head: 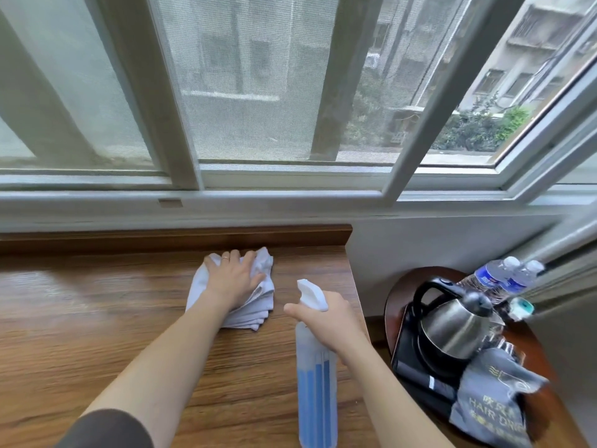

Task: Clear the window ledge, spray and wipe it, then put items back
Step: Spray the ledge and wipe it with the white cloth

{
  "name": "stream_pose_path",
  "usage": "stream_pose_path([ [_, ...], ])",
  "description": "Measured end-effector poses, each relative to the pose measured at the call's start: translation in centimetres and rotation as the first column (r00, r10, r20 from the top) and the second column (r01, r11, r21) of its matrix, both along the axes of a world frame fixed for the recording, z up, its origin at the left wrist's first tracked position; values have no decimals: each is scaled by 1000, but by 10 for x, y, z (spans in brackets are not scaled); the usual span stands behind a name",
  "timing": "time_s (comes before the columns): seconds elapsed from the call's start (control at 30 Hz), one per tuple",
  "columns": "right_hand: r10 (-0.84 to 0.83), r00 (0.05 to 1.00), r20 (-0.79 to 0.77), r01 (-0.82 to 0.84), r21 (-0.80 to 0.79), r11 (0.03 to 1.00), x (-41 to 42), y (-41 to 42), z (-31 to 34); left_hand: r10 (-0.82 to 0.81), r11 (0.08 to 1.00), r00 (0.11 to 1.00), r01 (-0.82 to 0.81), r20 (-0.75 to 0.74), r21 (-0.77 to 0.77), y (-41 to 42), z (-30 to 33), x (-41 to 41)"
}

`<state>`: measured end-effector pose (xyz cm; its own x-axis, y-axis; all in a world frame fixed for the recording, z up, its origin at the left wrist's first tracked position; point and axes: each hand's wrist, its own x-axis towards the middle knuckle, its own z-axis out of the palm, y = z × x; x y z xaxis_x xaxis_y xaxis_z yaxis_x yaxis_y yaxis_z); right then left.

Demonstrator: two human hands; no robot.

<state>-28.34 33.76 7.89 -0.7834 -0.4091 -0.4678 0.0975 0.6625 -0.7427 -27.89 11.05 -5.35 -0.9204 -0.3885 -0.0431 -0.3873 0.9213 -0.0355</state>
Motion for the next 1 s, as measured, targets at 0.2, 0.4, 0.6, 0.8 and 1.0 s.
stream_pose_path([
  [0.2, -6, 1000, -27, 8, 39, 999, 4, 5, 5, 13, 1000, 999, -11, -50, 21, 19, -4, 27],
  [0.4, -4, 1000, 9, 4, 8, 1000, 7, 3, 1, -30, 999, 983, 22, -183, -47, 50, -19, 72],
  [0.6, 12, 1000, 15, -12, 7, 1000, 9, 2, -10, -32, 999, 950, 24, -310, -30, 48, -26, 76],
  [0.8, 8, 1000, 13, -8, 1, 1000, 10, 9, -11, 32, 999, 986, -32, -163, 5, 24, -23, 33],
  [1.0, 25, 1000, -17, -25, 16, 1000, 11, 14, -4, 99, 994, 995, -98, -14, 51, 3, -6, -14],
])
